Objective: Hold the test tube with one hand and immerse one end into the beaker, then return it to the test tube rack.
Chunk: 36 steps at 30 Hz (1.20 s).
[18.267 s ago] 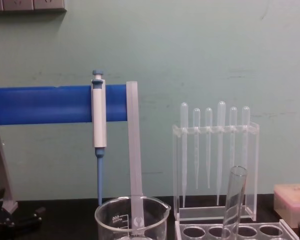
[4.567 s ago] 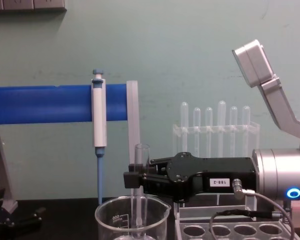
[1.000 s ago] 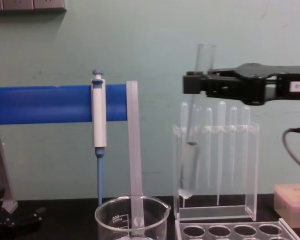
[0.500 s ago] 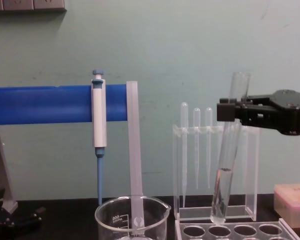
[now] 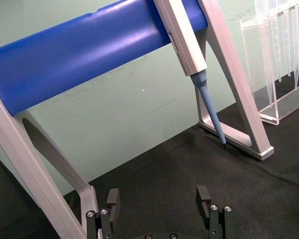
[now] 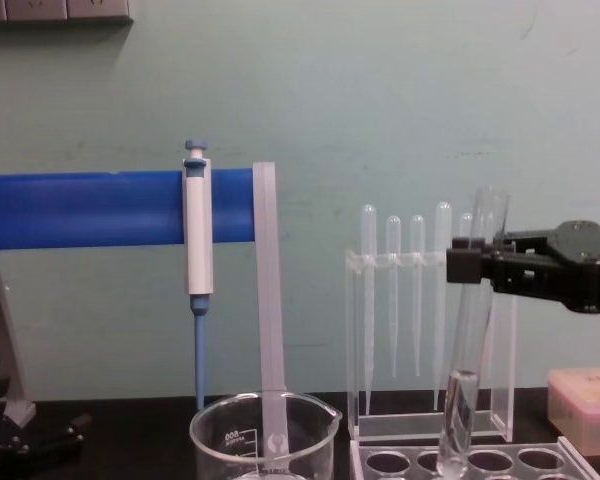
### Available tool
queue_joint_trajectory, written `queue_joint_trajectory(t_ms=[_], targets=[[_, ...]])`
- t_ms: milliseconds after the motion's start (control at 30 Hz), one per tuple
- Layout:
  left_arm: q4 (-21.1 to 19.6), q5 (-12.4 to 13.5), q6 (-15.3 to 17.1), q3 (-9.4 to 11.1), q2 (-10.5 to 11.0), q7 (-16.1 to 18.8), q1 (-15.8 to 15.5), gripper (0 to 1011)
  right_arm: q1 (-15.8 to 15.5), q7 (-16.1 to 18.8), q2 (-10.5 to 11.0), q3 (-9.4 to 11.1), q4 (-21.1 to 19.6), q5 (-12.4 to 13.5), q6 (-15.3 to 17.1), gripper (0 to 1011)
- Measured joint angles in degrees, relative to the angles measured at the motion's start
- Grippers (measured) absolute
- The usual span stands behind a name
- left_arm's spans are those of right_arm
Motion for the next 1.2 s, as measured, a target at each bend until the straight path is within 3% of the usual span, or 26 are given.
queue_joint_trajectory(t_ms=[1200], targets=[[0.00, 0.00, 0.00, 0.00, 0.00, 0.00, 0.00, 1000, -1.34, 1.31, -3.37, -2.04, 5.84, -5.09, -3.14, 228]])
